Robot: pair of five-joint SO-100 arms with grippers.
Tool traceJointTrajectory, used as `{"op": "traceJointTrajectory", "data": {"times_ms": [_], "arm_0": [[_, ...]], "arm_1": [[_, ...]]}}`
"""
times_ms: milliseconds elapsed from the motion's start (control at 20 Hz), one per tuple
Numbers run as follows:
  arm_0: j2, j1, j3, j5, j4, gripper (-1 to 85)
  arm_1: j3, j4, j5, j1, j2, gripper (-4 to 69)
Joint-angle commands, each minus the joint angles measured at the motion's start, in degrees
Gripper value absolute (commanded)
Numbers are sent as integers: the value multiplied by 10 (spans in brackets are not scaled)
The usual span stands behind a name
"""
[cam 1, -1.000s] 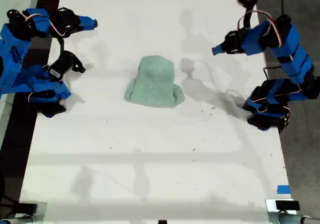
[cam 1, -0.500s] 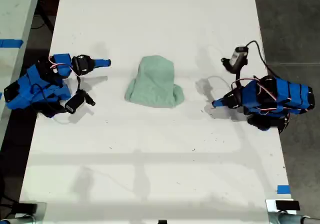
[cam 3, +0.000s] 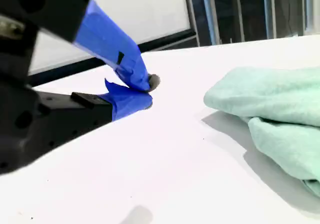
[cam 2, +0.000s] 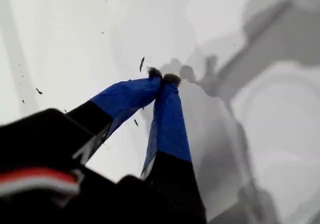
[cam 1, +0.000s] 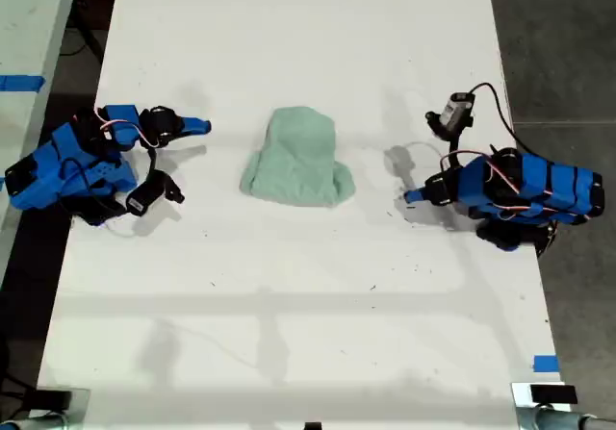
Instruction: Fold t shirt
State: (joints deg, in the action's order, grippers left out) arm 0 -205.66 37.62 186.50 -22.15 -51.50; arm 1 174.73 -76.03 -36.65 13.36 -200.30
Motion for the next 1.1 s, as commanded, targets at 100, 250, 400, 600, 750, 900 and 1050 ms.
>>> {"op": "traceJointTrajectory", "data": {"times_ms": [100,250,400,600,750,900,1050], "arm_0": [[-4,-5,21,13,-1,-3],[-4,-17,21,12,2,-3],[-4,-18,21,11,4,-3],[-4,-19,21,10,4,-3],[-4,-21,21,10,4,-3],[-4,-21,21,10,4,-3],[-4,-22,21,10,4,-3]], "arm_1": [[35,4,11,-5,-6,12],[35,4,29,-15,-6,15],[35,3,34,-16,-6,15],[35,3,33,-17,-6,15],[35,3,33,-17,-6,15],[35,3,33,-18,-6,15],[35,3,33,-18,-6,15]]}}
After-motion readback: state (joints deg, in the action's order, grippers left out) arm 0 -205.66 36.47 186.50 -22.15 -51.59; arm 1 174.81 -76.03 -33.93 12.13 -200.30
